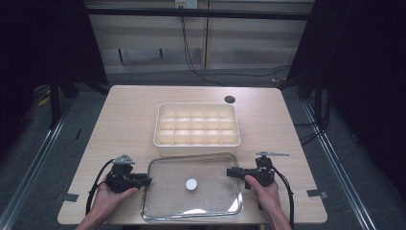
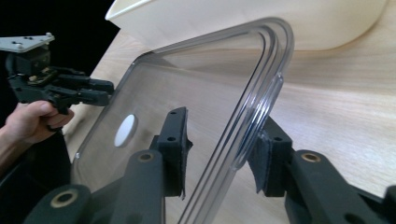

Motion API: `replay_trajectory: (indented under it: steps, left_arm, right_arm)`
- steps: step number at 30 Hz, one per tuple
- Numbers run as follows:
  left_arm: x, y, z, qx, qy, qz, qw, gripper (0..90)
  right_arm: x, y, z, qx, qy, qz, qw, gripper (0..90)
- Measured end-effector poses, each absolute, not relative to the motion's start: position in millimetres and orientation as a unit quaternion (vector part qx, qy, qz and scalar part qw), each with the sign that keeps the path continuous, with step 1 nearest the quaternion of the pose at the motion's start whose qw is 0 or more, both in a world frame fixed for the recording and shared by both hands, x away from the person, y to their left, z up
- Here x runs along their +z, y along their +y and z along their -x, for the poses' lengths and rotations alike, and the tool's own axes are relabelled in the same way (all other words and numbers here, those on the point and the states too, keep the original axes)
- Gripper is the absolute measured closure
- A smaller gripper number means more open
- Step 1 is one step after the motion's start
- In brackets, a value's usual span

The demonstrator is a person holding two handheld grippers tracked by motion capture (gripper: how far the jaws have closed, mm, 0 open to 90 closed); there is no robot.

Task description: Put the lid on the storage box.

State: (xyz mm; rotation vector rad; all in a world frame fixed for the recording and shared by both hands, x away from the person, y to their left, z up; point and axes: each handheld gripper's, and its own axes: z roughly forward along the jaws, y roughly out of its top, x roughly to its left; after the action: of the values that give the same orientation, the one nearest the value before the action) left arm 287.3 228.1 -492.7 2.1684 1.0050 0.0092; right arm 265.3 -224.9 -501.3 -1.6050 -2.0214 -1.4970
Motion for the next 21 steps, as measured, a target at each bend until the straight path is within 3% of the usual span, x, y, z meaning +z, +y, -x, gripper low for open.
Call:
replay_trajectory:
  steps: [4,13,21]
  left_arm:
    - [-492.8,228.3,-287.6,0.001,0.388,-0.845,0.369,64.9]
    - [-492.6,231.4,-289.2,-0.007,0.398,-0.837,0.375,47.8]
    - [-493.0,230.8,-289.7,-0.017,0.400,-0.834,0.381,40.0]
  right_arm:
    - [-500.0,-226.6,-265.6,-0.508,-0.672,0.533,0.084,66.8]
    - [-491.7,-227.3,-260.9,-0.531,-0.670,0.517,0.050,70.1]
    - [-490.9,-229.0,-260.7,-0.542,-0.663,0.513,0.053,72.1]
